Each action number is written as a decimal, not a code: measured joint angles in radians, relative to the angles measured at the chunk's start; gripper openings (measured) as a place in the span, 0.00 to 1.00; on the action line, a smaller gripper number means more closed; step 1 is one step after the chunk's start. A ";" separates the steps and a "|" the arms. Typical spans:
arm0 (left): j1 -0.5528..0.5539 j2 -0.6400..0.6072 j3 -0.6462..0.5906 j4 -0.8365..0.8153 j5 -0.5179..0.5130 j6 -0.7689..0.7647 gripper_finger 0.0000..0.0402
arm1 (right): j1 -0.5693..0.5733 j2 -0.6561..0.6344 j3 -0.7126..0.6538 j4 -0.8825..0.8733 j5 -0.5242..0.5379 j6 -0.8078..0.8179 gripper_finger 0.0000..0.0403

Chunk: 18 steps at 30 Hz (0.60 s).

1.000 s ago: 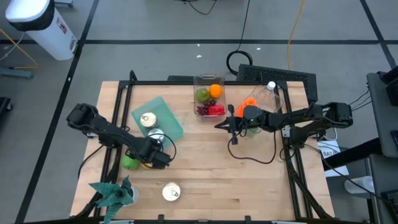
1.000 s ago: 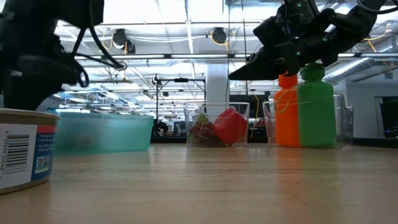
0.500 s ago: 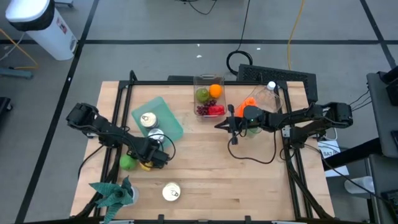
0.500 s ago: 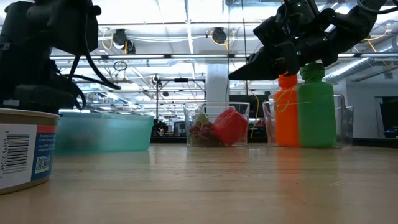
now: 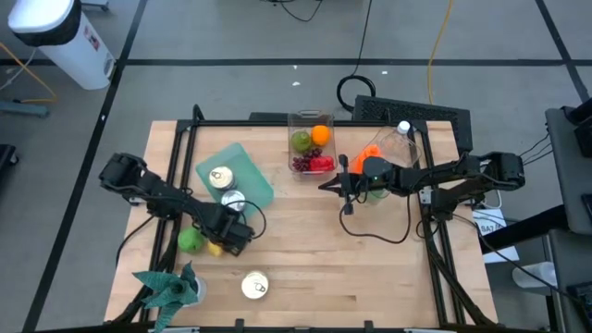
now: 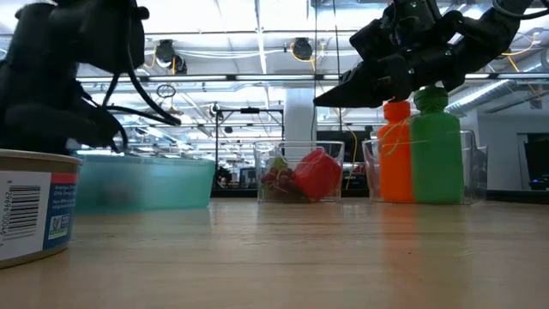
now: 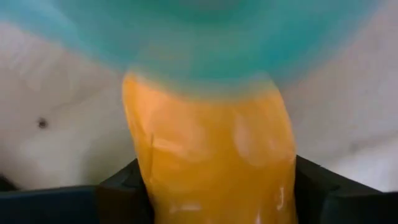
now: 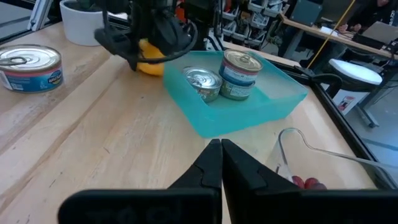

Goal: Pick & Place Food Item
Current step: Put the yellow mango into the left transparent bin

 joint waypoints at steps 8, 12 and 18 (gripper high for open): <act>-0.046 -0.077 0.103 -0.026 0.068 0.075 0.61 | 0.000 0.000 0.000 0.023 0.000 0.000 0.00; -0.077 -0.154 0.198 -0.021 -0.040 0.111 0.62 | 0.000 0.000 0.000 0.024 0.000 0.000 0.00; -0.047 -0.235 0.402 -0.017 -0.236 0.343 0.58 | 0.000 0.000 0.000 0.038 0.000 -0.006 0.00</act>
